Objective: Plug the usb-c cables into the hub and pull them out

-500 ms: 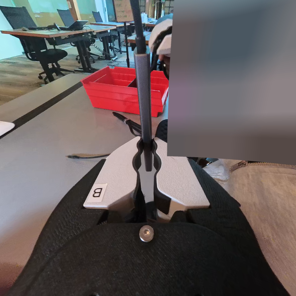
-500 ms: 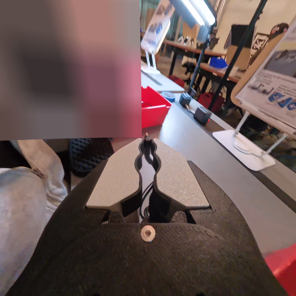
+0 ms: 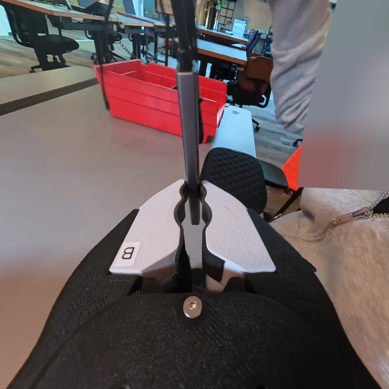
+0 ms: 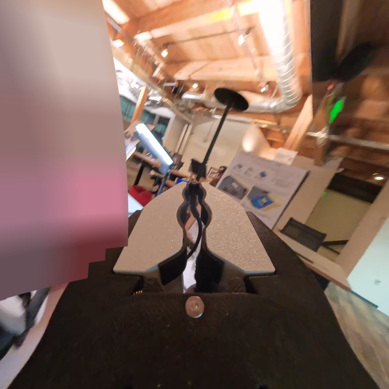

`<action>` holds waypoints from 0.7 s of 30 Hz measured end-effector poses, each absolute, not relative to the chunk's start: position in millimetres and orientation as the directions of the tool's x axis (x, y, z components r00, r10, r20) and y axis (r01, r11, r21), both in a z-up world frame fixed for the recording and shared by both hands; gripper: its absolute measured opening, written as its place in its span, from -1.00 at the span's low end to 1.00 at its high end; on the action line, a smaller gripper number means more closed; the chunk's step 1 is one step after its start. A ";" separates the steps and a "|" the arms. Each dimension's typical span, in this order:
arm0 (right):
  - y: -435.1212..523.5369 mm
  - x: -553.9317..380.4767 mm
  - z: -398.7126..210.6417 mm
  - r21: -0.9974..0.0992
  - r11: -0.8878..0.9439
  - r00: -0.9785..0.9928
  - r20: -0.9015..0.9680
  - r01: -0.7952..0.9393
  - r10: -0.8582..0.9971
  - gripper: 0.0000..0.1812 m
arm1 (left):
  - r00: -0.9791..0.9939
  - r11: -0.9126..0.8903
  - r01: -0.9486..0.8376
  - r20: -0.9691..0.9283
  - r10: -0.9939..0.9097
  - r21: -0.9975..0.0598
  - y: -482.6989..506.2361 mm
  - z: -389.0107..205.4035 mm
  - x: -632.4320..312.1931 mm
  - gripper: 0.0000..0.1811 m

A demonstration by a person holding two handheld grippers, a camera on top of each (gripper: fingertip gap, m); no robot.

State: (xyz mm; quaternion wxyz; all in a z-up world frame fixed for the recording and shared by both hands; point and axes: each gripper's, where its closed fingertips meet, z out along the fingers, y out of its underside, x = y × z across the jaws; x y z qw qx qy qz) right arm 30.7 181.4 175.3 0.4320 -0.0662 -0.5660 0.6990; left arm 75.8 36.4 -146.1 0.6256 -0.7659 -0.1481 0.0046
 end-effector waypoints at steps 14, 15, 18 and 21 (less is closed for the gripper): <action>304.3 58.2 261.2 -0.745 0.088 -0.361 0.419 -0.661 0.833 -0.92 | 0.958 -0.192 0.209 0.162 0.237 -0.959 37.7 -151.2 74.8 -0.89; 309.7 54.5 253.7 -0.749 0.105 -0.366 0.434 -0.654 0.823 -0.92 | 0.958 -0.195 0.209 0.161 0.236 -0.958 38.4 -151.5 75.0 -0.89; 329.4 38.3 229.7 -0.800 0.082 -0.414 0.391 -0.594 0.822 -0.92 | 0.960 -0.203 0.207 0.159 0.231 -0.957 40.5 -151.9 75.8 -0.89; 338.2 32.4 208.2 -0.815 0.050 -0.448 0.366 -0.577 0.816 -0.92 | 0.961 -0.219 0.200 0.148 0.233 -0.955 42.6 -153.0 76.2 -0.89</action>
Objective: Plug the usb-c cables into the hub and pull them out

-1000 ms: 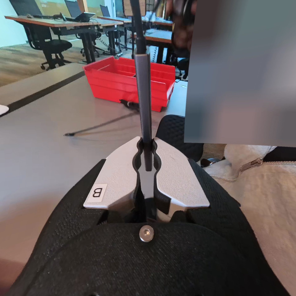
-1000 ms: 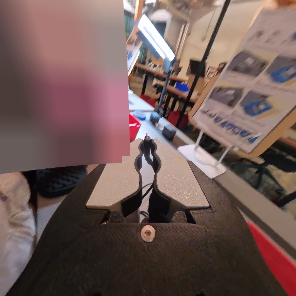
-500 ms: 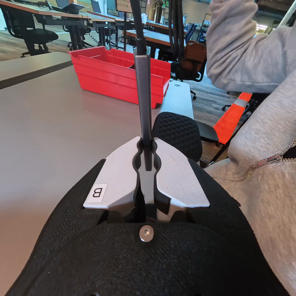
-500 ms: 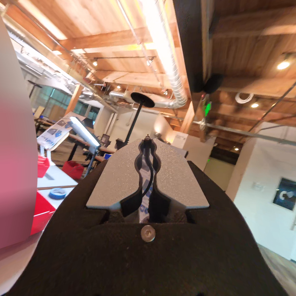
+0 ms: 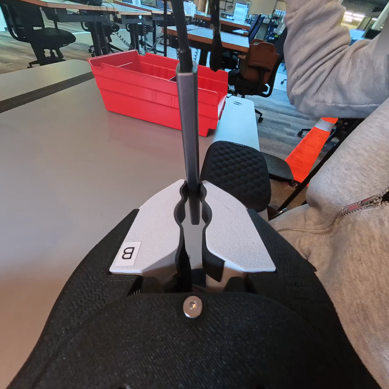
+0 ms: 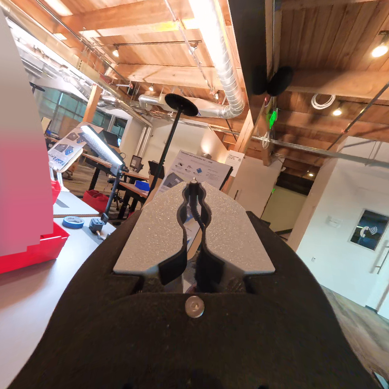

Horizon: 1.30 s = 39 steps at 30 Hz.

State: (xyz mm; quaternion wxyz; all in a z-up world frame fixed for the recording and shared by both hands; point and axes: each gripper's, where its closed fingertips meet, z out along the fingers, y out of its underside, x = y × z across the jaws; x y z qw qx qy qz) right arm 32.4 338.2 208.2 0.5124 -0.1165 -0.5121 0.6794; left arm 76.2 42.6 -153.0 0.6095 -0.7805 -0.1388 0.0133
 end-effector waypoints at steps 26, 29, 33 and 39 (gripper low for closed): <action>441.8 -21.3 -149.3 -0.877 0.069 -0.019 0.068 0.475 0.998 -0.86 | 0.959 -0.238 0.204 0.145 0.242 -0.950 45.3 -159.7 74.7 -0.89; 458.7 -18.3 -169.2 -0.783 0.169 0.050 0.247 0.598 0.968 -0.84 | 0.958 -0.231 0.205 0.147 0.247 -0.951 45.1 -159.2 73.6 -0.89; 470.0 -14.5 -174.6 -0.713 0.225 0.081 0.369 0.664 0.926 -0.58 | 0.957 -0.228 0.206 0.147 0.249 -0.952 44.4 -158.5 73.4 -0.89; 453.8 -11.9 -133.1 -0.832 0.167 0.079 0.244 0.530 0.967 -0.28 | 0.953 -0.210 0.216 0.160 0.256 -0.953 44.8 -159.2 71.4 -0.89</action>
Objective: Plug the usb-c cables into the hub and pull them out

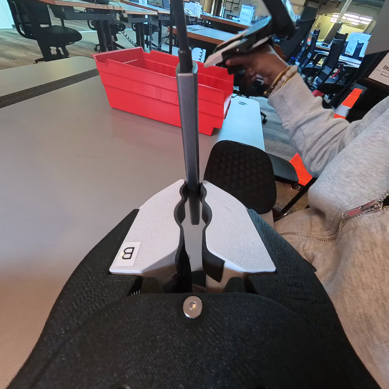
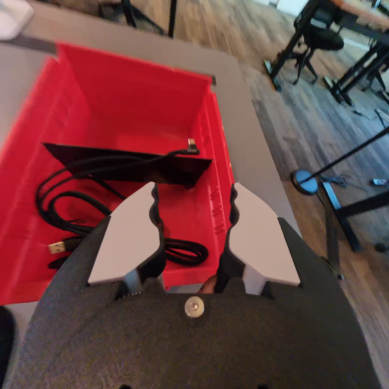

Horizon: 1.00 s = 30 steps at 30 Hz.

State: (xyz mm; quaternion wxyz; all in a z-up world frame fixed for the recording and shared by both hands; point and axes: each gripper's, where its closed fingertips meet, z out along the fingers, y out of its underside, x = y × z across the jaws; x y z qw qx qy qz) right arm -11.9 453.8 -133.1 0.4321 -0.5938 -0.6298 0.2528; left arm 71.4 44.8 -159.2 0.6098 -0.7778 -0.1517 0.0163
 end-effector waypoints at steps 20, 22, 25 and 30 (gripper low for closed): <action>360.8 -60.9 -207.4 -0.679 0.328 -0.280 0.184 0.657 0.942 -0.99 | 0.956 -0.194 0.217 0.168 0.240 -0.957 47.7 -160.1 73.1 -0.89; 363.8 -59.8 -210.2 -0.674 0.340 -0.268 0.212 0.656 0.940 -0.97 | 0.954 -0.191 0.226 0.178 0.241 -0.955 47.7 -160.9 72.5 -0.89; 366.7 -57.9 -177.6 -0.766 0.301 -0.200 0.227 0.569 0.953 -0.88 | 0.948 -0.176 0.243 0.196 0.249 -0.954 46.4 -160.4 70.0 -0.89; 306.0 -33.1 -66.3 -0.987 0.084 -0.341 0.032 0.140 0.940 -0.68 | 0.946 -0.159 0.247 0.203 0.253 -0.956 45.4 -159.3 68.9 -0.89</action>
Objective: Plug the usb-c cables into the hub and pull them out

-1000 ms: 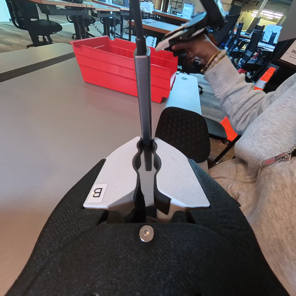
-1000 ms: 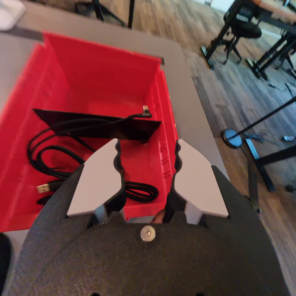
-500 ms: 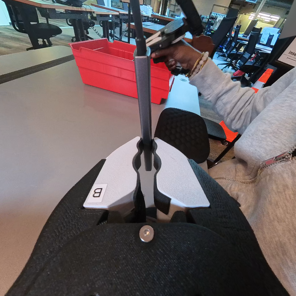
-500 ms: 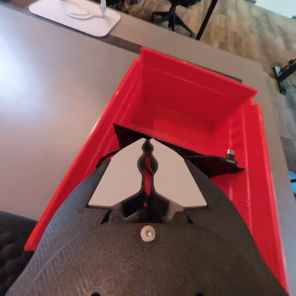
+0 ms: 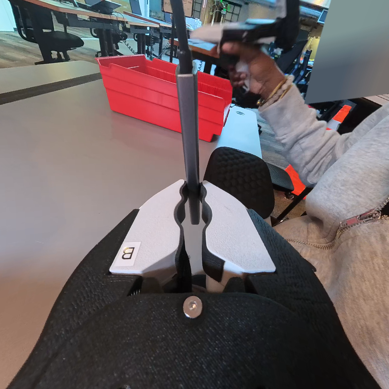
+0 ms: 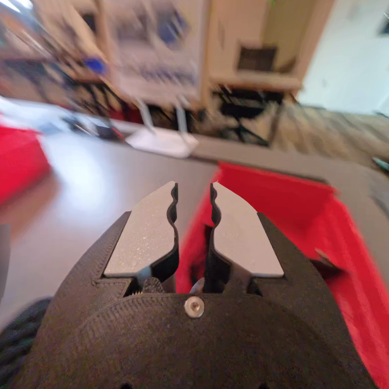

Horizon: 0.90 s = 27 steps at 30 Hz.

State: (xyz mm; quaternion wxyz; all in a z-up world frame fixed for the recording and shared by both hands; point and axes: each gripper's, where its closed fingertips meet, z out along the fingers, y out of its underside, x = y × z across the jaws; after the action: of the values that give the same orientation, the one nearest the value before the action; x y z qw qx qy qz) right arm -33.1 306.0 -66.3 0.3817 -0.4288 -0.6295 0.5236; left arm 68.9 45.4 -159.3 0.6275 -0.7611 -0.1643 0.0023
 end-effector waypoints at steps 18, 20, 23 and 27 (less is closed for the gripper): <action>11.6 82.7 -121.0 -0.976 0.153 -0.986 -0.145 0.157 0.083 -0.87 | 0.983 -0.220 0.135 0.102 0.156 -0.966 52.7 -164.9 88.7 -0.89; 12.0 84.3 -120.2 -0.985 0.136 -0.992 -0.092 0.103 0.087 -0.89 | 0.984 -0.221 0.123 0.090 0.153 -0.967 53.6 -164.8 89.6 -0.87; 26.5 79.6 -97.8 -0.995 0.044 -0.989 -0.083 0.089 0.125 -0.90 | 0.980 -0.198 0.124 0.088 0.180 -0.972 52.4 -162.1 86.1 -0.61; 82.4 57.2 -37.5 -0.991 -0.134 -0.951 -0.030 -0.012 0.308 -0.90 | 0.973 -0.183 0.127 0.087 0.215 -0.975 50.8 -160.5 81.3 -0.37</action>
State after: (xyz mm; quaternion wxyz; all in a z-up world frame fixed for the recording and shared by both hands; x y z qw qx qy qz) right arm 57.2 82.4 -37.5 0.1074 -0.1139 -0.6494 0.7442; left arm 81.3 50.8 -160.5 0.6292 -0.7684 -0.1116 0.0350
